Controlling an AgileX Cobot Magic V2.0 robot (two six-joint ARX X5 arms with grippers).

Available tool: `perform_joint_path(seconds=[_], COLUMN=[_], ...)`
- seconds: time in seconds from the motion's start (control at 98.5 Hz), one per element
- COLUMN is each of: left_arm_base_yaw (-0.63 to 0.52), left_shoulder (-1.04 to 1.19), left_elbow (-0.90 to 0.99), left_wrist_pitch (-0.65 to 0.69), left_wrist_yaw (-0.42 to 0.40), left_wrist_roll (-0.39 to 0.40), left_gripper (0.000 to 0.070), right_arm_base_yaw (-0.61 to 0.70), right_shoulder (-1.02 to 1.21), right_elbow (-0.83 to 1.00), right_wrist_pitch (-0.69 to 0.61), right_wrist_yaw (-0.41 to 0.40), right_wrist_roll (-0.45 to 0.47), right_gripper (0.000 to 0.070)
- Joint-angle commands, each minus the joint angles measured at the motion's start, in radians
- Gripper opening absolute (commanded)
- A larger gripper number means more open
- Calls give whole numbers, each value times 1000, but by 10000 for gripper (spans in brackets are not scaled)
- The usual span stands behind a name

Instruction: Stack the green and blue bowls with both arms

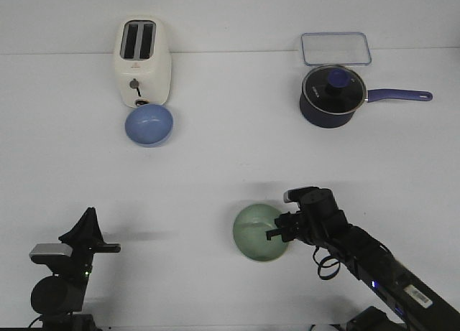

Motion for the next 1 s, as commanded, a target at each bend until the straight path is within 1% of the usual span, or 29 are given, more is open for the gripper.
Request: perform_joint_path(seconds=[0.0, 0.041, 0.091, 0.132, 0.173, 0.325, 0.376, 0.416, 0.528, 0.579, 0.681, 0.813, 0.914, 0.985], left_arm_base_yaw=[0, 0, -1, 0, 0, 0, -1, 0, -1, -1, -1, -1, -1, -1], left_shoulder=[-1, -1, -1, -1, -1, -1, 0, 0, 17, 44, 154, 398, 637, 803], left_elbow=[-19, -18, -18, -18, -17, -8, 0, 12, 67, 106, 208, 367, 504, 602], left_wrist_pitch=[13, 13, 12, 13, 13, 11, 3, -13, -90, -132, -203, -234, -235, -233], left_wrist_yaw=[3, 3, 3, 3, 3, 2, 2, 2, 3, 5, 5, 5, 5, 23], left_wrist_roll=[-72, -87, -109, -144, -185, -335, -370, -384, -382, -367, -265, -199, -192, -167], left_gripper=[13, 11, 11, 11, 11, 12, 12, 12, 15, 15, 15, 15, 14, 16], right_arm_base_yaw=[16, 23, 27, 27, 27, -12, -38, -63, -146, -187, -231, -243, -242, -242], right_shoulder=[45, 63, 73, 74, 73, 10, -20, -49, -127, -159, -208, -247, -250, -250], right_elbow=[8, 8, 8, 9, 10, 21, 29, 32, 32, 30, 5, -55, -76, -76], right_wrist_pitch=[16, 21, 28, 32, 40, 69, 72, 76, 76, 59, 43, 69, 72, 73], right_wrist_yaw=[-3, -3, -3, -3, -3, -1, 0, 0, 10, 26, 76, 77, 76, 75], right_wrist_roll=[9, 3, -6, -10, -13, -36, -43, -45, -69, -92, -114, -105, -103, -104], right_gripper=[12, 42, 134, 215, 257, 260, 260, 260, 260, 260, 260, 259, 259, 259])
